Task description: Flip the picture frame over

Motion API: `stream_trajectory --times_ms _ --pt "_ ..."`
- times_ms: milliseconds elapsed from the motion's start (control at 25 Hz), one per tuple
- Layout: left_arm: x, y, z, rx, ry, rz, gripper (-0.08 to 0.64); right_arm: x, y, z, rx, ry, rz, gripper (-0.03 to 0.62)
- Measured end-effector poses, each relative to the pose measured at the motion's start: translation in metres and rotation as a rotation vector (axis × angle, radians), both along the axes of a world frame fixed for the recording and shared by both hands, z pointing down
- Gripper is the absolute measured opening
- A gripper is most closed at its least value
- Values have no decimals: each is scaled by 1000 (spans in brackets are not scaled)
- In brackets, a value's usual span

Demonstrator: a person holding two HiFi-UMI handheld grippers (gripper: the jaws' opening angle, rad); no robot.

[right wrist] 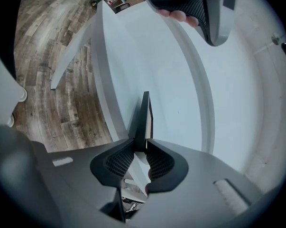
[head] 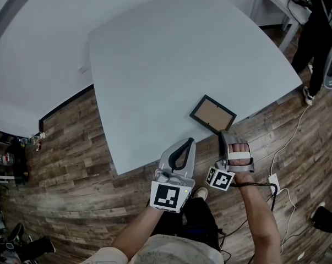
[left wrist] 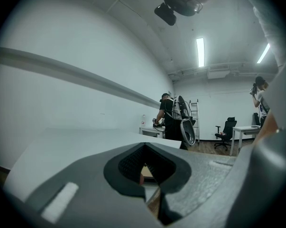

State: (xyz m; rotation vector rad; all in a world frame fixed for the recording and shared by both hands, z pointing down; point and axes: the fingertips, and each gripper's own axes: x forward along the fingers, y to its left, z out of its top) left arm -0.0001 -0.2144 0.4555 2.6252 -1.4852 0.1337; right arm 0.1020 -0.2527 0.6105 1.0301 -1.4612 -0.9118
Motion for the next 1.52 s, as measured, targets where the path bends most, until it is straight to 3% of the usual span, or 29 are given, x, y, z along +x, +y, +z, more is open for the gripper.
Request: stream_trajectory --times_ms 480,960,1240,1520 --pt "2 -1 -7 6 11 4 0 4 0 -20 -7 -111 49 91" --pt "9 0 -9 11 14 17 0 12 -1 -46 16 -286 117 91" --pt "8 -2 -14 16 18 20 0 11 -10 -80 13 -547 187 91" --pt "3 -7 -21 50 31 6 0 9 -14 -103 -1 -700 214 91"
